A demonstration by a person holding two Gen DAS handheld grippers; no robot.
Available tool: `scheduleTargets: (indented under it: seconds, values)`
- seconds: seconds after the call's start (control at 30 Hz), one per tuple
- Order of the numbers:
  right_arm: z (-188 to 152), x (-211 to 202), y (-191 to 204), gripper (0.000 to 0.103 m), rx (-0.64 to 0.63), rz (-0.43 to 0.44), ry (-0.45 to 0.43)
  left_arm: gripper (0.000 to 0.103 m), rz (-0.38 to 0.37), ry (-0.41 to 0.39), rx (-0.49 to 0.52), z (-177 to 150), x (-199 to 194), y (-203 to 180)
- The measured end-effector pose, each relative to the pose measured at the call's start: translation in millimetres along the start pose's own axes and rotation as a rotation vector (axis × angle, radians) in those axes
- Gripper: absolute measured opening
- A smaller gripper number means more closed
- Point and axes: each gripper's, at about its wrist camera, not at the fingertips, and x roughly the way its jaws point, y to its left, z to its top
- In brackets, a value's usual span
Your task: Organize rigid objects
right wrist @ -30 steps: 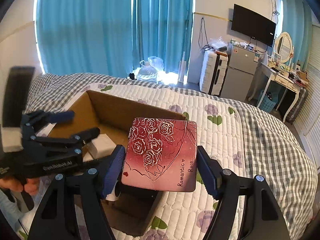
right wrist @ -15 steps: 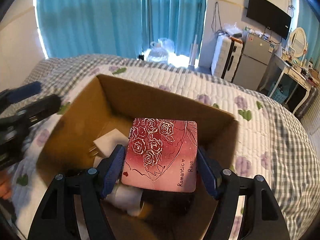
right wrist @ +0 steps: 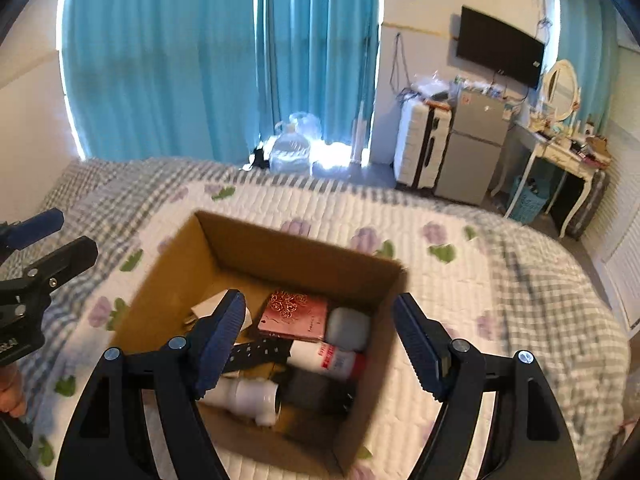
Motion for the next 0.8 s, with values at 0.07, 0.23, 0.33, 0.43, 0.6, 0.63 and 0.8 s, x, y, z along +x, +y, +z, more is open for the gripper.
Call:
scheduleTargets:
  seconds: [0.07, 0.23, 0.33, 0.43, 0.6, 0.63, 0.8]
  values:
    - [6.6, -33.6, 0.0, 0.076, -0.005, -0.014, -0.031, 0.076, -0.004, -0.03, 0.013, 7.8, -25.5, -3.6]
    - [10.7, -126.4, 5.9, 0.076, -0.019, -0.027, -0.115, 0.076, 0.0, -0.133, 0.018, 24.2, -100.3, -12.5]
    - [3.4, -179.4, 12.7, 0.076, -0.028, -0.036, -0.168, 0.076, -0.017, -0.177, -0.002, 22.7, -138.2, -13.5]
    - [-12.3, -219.5, 17.0, 0.076, -0.015, -0.058, -0.213, 0.078, -0.038, -0.218, -0.003, 12.4, -171.1, -17.6]
    - [-48.9, -264.5, 21.8, 0.088, 0.019, 0.003, -0.297, 0.092, -0.038, -0.282, 0.031, -14.9, -198.4, -27.2]
    - [-54.2, -268.0, 22.2, 0.089, 0.022, 0.014, -0.307, 0.094, -0.036, -0.283, 0.026, -19.2, -198.7, -27.6]
    - [-72.5, -256.0, 25.9, 0.1, 0.03, -0.026, -0.338, 0.103, -0.018, -0.297, -0.011, -41.6, -181.6, -26.5]
